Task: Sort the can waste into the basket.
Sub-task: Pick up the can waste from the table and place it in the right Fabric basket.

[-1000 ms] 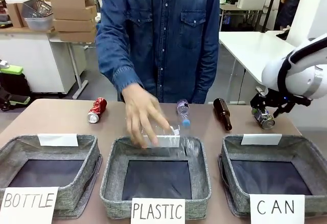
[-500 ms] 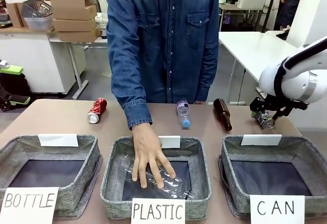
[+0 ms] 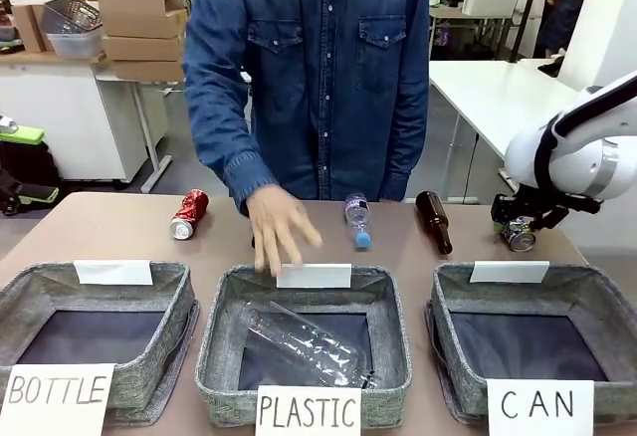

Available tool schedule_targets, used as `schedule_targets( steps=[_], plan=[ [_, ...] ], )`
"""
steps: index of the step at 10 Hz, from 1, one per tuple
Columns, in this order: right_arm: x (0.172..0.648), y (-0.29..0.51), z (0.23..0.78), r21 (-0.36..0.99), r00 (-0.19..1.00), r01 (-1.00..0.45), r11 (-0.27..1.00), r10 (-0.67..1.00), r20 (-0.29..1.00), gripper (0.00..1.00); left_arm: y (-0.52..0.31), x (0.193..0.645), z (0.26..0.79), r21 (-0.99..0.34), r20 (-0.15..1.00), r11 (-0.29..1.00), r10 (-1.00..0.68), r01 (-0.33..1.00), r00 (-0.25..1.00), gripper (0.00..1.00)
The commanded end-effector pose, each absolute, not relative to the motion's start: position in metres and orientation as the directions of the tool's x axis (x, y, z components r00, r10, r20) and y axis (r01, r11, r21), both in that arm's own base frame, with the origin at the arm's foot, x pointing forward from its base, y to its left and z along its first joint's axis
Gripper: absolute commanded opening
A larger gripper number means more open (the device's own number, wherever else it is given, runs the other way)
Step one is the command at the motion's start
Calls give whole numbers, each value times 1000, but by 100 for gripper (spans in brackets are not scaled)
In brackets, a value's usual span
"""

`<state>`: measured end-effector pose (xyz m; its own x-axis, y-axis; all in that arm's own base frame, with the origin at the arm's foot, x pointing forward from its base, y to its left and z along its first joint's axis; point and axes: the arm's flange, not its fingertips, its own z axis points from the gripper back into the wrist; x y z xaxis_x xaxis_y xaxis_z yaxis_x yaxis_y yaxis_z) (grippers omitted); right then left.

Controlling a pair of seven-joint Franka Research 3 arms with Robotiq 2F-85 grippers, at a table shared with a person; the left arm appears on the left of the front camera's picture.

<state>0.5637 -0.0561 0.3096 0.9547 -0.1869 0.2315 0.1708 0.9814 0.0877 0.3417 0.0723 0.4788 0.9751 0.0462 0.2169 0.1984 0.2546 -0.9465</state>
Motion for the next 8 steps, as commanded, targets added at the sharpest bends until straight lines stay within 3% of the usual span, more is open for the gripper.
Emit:
schedule_targets(
  steps=[1, 8],
  plan=[
    [567, -54, 317, 58, 953, 199, 978, -207, 220, 0, 72, 341, 481, -942, 237, 253, 33, 221, 971, 100],
    [559, -55, 329, 98, 946, 212, 972, -229, 229, 0, 72, 341, 481, -942, 237, 253, 33, 221, 971, 100]
  ],
)
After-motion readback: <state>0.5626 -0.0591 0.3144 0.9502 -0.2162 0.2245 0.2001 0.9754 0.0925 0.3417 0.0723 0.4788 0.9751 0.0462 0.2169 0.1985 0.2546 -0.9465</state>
